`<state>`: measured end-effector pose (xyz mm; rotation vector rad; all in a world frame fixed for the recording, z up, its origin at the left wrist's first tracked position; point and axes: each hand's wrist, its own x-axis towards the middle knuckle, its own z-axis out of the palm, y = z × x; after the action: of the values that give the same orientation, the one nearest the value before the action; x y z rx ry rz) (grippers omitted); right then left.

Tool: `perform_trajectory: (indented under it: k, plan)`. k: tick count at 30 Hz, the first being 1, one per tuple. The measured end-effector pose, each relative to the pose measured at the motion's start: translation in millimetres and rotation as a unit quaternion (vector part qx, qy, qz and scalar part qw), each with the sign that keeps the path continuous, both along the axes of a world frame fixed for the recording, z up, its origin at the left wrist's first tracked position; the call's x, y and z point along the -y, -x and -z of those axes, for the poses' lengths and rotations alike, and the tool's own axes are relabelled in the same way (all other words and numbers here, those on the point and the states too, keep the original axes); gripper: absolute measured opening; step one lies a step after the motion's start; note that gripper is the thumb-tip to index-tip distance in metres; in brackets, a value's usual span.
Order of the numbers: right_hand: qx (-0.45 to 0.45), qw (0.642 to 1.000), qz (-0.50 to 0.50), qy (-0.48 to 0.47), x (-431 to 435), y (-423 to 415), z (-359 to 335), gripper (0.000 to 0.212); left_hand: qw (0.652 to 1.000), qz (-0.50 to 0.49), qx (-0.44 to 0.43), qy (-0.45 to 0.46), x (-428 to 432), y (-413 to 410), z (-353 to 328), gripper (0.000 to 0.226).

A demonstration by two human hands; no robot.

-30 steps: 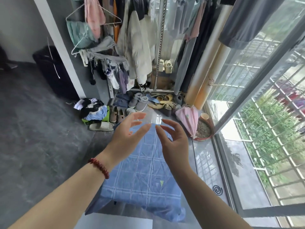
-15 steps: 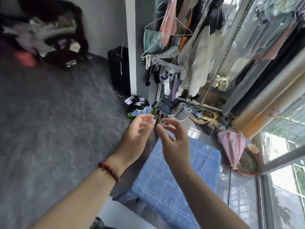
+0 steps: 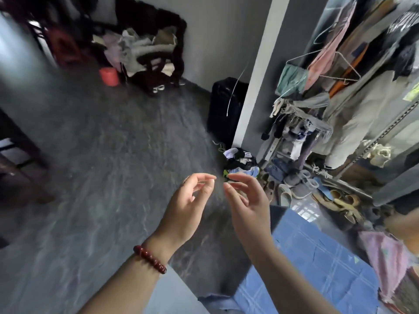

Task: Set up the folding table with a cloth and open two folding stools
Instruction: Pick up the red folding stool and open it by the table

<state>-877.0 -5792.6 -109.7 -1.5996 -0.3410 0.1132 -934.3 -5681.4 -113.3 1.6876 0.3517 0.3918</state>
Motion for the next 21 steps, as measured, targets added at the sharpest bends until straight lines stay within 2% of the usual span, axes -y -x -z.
perform_trajectory:
  k: [4,9,14,21]
  plan:
    - [-0.016,0.999,-0.045,-0.005,-72.7,9.3,4.0,0.011,0.999,-0.047,-0.008,0.005,-66.2,18.5,-2.4,0.035]
    - [-0.031,0.992,-0.122,-0.006,-149.5,23.6,3.4,0.018,0.993,-0.114,-0.001,0.021,-133.7,46.3,-2.5,0.034]
    - [-0.038,0.984,-0.175,-0.006,-214.1,27.0,2.9,0.010,0.981,-0.191,0.001,0.035,-186.8,68.5,3.0,0.034]
    - [-0.069,0.971,-0.229,-0.018,-296.5,11.6,6.2,0.008,0.967,-0.253,-0.012,0.025,-263.8,62.7,3.2,0.035]
